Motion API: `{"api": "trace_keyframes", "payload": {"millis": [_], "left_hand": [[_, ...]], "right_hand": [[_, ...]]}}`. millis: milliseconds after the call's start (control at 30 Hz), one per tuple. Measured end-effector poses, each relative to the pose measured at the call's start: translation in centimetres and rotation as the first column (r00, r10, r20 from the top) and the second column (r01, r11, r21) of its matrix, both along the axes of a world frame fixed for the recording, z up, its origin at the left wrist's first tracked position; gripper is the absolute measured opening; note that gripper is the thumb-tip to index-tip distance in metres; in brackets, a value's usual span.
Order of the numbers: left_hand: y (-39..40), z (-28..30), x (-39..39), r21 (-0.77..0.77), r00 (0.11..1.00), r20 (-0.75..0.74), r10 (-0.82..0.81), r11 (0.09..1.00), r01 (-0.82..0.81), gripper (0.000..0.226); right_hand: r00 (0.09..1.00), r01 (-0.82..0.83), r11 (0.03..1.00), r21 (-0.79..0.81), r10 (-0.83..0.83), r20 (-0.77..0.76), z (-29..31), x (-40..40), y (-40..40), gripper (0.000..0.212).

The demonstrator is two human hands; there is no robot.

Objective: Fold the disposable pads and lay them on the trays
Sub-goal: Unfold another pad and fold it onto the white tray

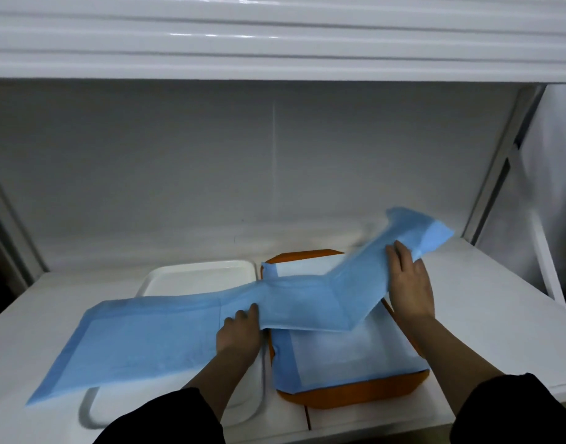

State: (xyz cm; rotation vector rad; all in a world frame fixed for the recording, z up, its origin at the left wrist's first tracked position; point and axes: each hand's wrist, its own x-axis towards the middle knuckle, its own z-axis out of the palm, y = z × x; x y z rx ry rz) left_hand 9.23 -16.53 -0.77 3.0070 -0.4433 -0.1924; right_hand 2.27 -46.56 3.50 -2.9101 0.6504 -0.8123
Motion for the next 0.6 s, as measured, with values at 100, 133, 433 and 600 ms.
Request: {"api": "trace_keyframes", "payload": {"millis": [100, 133, 433, 600], "left_hand": [[-0.7, -0.6, 0.1, -0.008, 0.999, -0.039, -0.039, 0.999, 0.038, 0.059], [-0.9, -0.9, 0.2, -0.002, 0.997, -0.058, -0.056, 0.998, 0.056, 0.063], [-0.4, -2.0, 0.3, 0.127, 0.97, -0.158, -0.182, 0.971, 0.203, 0.072], [1.0, -0.8, 0.4, 0.202, 0.923, -0.239, -0.301, 0.915, 0.35, 0.07]], "right_hand": [[0.96, 0.116, 0.993, -0.019, -0.117, -0.253, -1.4, -0.8, -1.4, 0.076], [0.926, 0.174, 0.985, 0.013, -0.159, -0.341, -1.9, -1.1, -1.7, 0.072], [0.591, 0.356, 0.932, -0.063, -0.277, -0.758, -3.5, -2.0, -1.0, 0.055], [0.651, 0.191, 0.972, -0.134, -0.228, -0.724, -2.1, -0.5, 1.5, 0.048]]}}
